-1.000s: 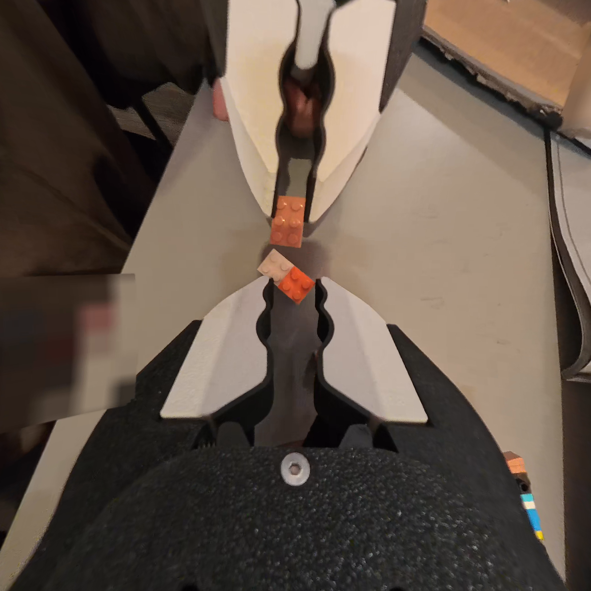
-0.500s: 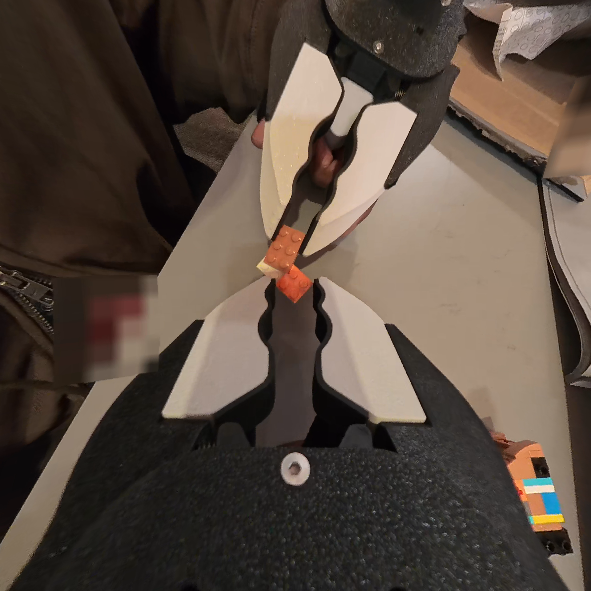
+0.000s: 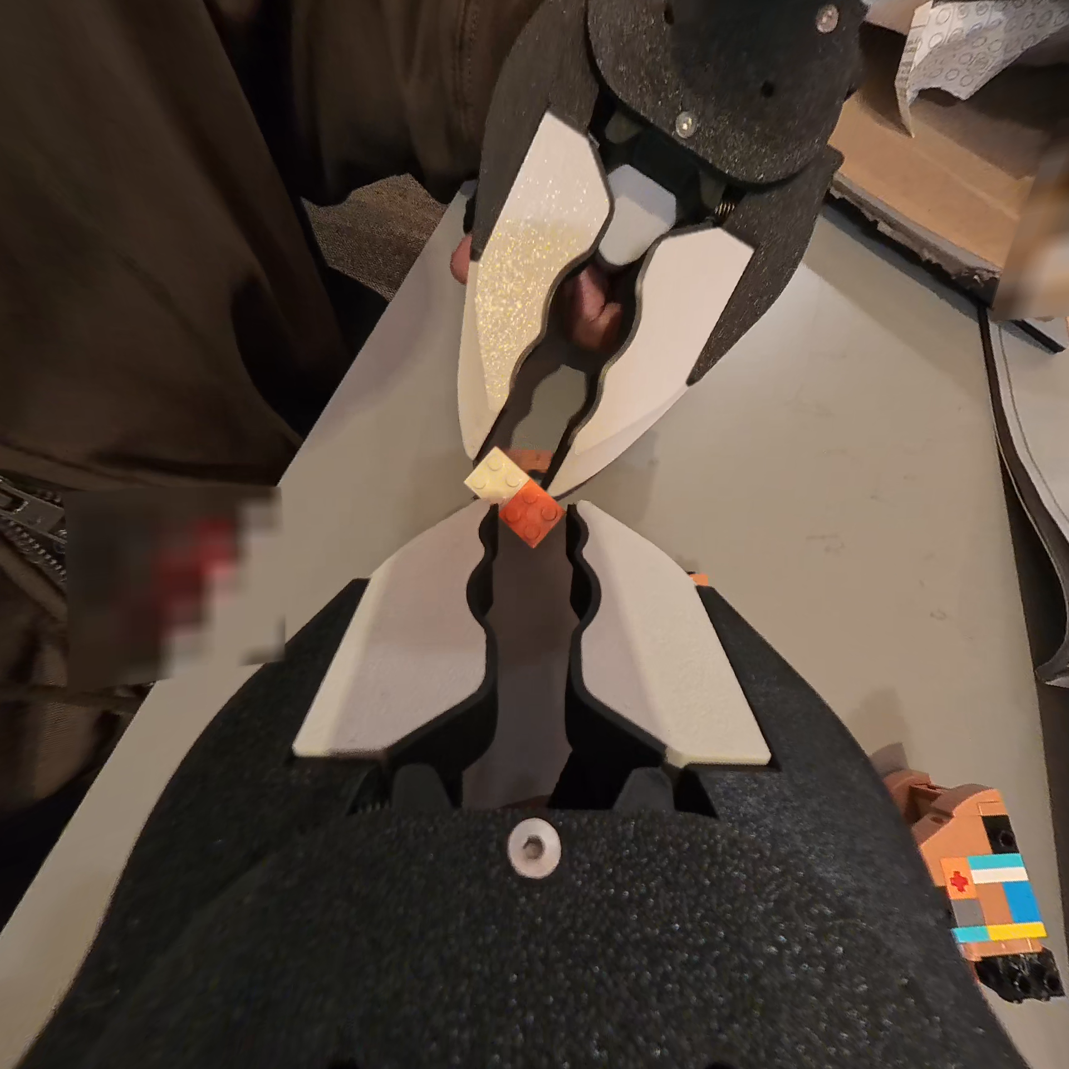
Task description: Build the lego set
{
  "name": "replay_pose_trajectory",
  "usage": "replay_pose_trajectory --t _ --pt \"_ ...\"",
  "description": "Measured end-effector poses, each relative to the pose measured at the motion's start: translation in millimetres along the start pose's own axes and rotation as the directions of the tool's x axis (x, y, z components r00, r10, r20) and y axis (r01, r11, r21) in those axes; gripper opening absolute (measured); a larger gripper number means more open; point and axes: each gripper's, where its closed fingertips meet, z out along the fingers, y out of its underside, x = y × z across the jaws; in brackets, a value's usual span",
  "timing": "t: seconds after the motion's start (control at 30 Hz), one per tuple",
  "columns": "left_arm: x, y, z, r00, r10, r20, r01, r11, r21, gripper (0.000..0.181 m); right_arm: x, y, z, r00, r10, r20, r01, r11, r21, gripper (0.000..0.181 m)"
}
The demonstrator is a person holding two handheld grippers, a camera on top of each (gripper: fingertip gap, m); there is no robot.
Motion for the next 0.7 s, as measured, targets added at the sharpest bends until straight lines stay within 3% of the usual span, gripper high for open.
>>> replay_pose_trajectory --t 0.27,0.53,0.7 --pt "-5 -4 -1 0.998 -0.020 0.058 0.019 1.000 0.016 0.028 2 6 -2 1.000 0.009 -0.006 -0.009 1.000 -0.005 0.022" --pt "-3 -17 -1 0.961 -0.275 0.038 0.270 0.957 0.106 0.027 -5 -3 -8 0.997 -0.074 0.018 0.073 0.997 0.022 0.022" --pt "3 -21 -1 0.936 -0.352 -0.022 0.352 0.929 0.110 0.027 -11 -7 -11 0.990 -0.136 0.030 0.136 0.991 0.001 0.022"
